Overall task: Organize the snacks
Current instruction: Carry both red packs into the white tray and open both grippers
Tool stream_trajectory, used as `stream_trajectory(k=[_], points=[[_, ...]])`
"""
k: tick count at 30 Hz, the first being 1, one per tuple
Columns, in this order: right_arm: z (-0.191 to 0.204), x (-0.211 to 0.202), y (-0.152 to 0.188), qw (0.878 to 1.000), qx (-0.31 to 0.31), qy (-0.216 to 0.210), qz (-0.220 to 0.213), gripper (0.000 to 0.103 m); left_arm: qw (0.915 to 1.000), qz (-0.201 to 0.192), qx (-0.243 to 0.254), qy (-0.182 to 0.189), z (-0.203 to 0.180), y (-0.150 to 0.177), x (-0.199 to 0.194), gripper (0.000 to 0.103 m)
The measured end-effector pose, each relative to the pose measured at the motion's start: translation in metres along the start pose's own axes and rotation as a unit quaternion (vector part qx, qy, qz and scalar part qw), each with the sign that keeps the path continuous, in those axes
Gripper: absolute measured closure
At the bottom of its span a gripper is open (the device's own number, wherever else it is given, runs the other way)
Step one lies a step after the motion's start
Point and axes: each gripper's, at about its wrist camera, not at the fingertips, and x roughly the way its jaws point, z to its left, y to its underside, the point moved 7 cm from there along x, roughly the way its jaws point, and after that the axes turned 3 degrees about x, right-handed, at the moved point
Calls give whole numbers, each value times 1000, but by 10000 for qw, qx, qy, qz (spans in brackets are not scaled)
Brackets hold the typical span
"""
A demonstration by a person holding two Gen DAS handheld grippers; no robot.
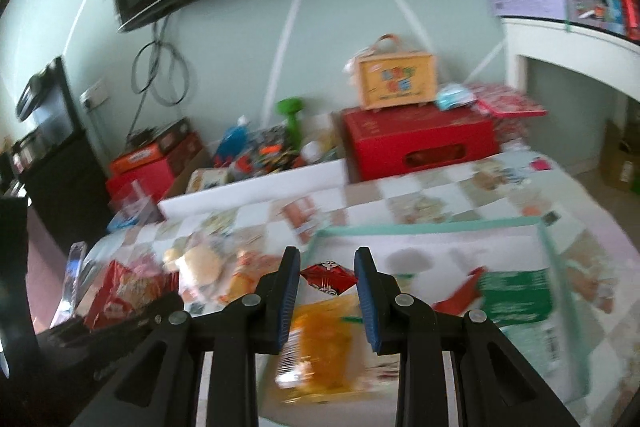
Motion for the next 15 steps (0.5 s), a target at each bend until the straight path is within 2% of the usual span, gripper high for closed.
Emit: stream_trajectory(k=[7,15], points=[[-50,-18,-16,9977,305,548,-244,73,9967,96,605,532,-63,9,1,47],[-86,-26,-18,9946,597,822,-194,73,9904,235,1126,772,-112,26,4,47]])
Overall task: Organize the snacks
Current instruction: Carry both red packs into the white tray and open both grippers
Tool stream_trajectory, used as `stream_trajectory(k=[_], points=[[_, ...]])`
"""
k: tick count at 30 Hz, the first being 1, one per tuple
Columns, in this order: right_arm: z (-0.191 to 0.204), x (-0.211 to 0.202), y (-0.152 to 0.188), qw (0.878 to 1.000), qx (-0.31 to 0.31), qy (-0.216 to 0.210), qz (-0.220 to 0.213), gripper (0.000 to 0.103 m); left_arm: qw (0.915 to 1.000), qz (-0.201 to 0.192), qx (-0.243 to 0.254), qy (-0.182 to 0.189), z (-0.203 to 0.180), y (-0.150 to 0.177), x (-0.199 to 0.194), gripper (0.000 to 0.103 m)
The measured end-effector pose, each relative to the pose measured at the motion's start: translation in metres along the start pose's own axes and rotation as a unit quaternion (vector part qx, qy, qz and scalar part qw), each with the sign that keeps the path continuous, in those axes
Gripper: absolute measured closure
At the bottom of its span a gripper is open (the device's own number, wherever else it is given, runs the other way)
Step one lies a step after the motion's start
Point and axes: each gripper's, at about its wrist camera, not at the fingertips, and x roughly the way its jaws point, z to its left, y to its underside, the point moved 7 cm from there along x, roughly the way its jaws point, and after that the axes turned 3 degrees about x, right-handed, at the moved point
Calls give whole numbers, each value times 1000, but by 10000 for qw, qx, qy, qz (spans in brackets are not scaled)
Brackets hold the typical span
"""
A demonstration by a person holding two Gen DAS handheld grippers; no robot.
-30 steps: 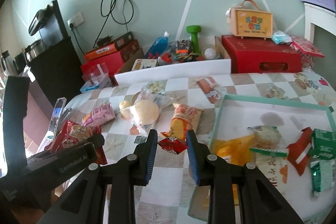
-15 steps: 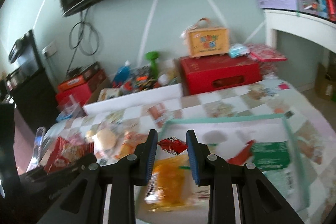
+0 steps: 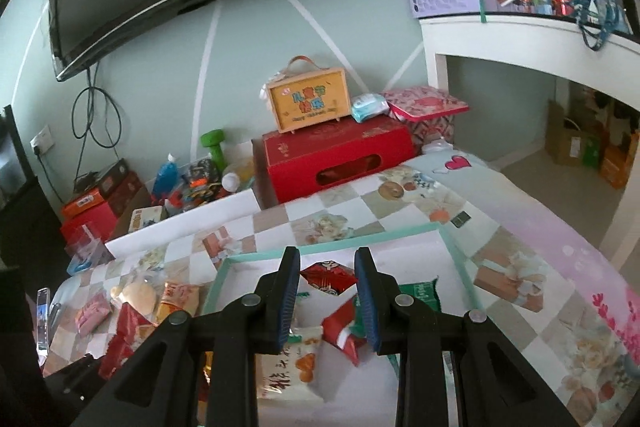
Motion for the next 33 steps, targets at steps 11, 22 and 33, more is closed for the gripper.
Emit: stream_trajectory(k=[11,22,33], points=[[-10,37,33,9951,12,143,981,72,9988,373,301,-23,-21,14,25,46],[-16,43,42,9922,97,277,1215,72,9981,408,425,-168,-22,15,26,34],[-20,46,41,9921,216,345,1183,30,9987,321,147,-377,2,9,19,34]])
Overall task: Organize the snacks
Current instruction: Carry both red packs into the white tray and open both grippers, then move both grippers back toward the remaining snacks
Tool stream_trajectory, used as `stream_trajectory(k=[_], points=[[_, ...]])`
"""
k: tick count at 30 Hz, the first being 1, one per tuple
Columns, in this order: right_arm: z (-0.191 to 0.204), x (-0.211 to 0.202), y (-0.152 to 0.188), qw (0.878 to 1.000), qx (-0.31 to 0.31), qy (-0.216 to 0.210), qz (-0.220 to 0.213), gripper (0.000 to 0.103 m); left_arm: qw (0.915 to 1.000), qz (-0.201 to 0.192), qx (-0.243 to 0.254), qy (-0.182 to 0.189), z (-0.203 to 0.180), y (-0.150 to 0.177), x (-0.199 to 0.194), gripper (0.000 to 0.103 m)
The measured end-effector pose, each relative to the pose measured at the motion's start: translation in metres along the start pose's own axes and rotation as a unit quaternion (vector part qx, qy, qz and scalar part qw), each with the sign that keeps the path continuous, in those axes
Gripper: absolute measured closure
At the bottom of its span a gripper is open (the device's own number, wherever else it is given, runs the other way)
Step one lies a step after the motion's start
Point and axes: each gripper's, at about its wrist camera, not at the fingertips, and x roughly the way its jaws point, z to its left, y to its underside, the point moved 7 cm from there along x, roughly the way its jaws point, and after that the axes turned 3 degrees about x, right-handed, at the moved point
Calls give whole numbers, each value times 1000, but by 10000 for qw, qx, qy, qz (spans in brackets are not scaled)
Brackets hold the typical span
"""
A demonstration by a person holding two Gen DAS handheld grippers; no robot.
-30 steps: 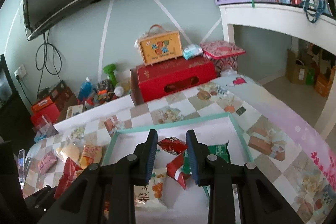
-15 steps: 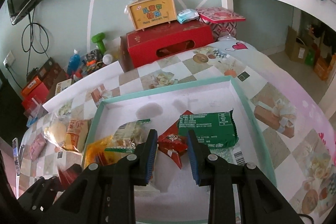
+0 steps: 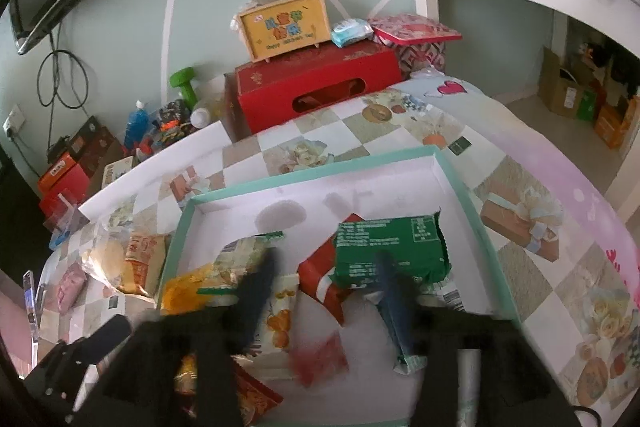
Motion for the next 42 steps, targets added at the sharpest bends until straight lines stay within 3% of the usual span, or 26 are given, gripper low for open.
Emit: stream_trajectory(k=[5,6,8,11,14,19,25,36,42], points=[[-4,1,0,10000,86,38,-2,28,9987,-10,-464,-218,29,-1,-1,32],[-5,2,0,9999,96,49,12,25,9979,2,-579,-284,36,0,0,31],[-5,4,1,9999,112,73,63,18,9959,30,-795,-423,50,2,2,19],[-5,7,2,9998,105,105,107,10,9921,60,-1083,-630,71,6,5,17],[-6,9,3,9998,85,145,118,0,9862,90,-1321,-996,91,11,8,8],[-3,10,3,9999,24,113,91,0,9725,48,-1790,-1491,125,19,7,3],[4,8,2,9999,-115,98,-84,0,9647,119,-1918,-1801,148,27,5,0],[31,1,1,9985,-296,-301,-335,0,9540,120,-2292,-1929,181,38,-6,0],[74,-7,7,9936,-610,-836,-463,0,9482,104,-2476,-1988,198,44,-13,0]])
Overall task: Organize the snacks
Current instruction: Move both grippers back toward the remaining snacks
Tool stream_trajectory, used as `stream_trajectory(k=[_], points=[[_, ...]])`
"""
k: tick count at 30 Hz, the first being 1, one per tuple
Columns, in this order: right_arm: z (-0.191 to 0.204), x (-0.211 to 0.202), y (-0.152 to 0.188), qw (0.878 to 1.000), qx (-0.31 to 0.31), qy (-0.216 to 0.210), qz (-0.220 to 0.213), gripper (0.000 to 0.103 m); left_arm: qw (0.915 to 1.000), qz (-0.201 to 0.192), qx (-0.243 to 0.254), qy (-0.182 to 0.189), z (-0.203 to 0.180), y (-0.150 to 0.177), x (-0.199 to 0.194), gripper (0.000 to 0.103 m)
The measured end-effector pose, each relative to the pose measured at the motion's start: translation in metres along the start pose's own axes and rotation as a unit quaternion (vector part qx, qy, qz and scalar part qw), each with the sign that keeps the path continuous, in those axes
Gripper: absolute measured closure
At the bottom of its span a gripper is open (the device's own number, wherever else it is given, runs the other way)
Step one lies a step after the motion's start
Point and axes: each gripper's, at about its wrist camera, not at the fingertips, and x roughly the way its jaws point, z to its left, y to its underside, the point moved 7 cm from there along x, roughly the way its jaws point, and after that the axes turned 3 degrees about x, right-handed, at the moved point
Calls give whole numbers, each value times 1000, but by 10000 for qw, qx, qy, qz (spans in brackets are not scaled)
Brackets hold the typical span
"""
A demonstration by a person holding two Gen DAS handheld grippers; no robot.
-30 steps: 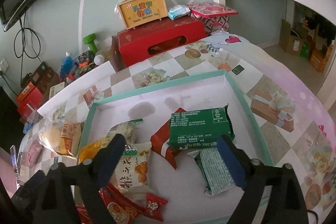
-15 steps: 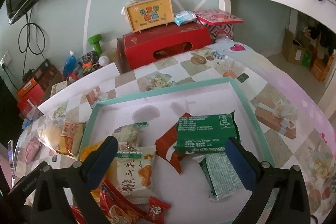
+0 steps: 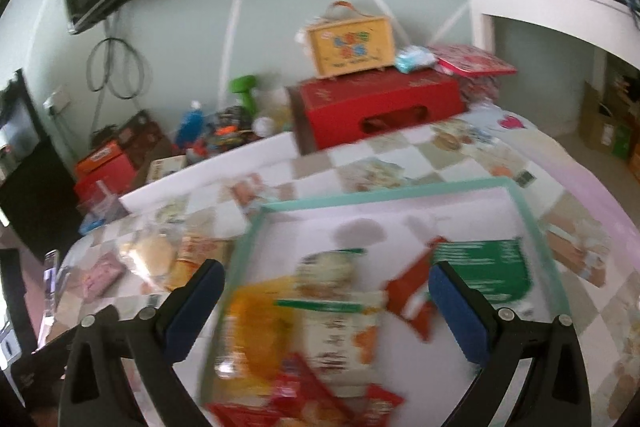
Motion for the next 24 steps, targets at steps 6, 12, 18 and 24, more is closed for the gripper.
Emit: stream_trajectory(k=[6,12,18,24], points=[[58,7,17,9971,-504,-553,159,0,9996,-38,-212,-179,28,-5,-1,0],[95,19,40,9924,-680,-902,492,0,9989,27,-368,-276,51,-5,2,0],[115,30,53,9891,-796,-1032,683,0,9985,31,-412,-346,68,-9,5,0],[126,34,57,9881,-943,-1025,656,0,9988,73,-422,-250,70,-19,15,0]])
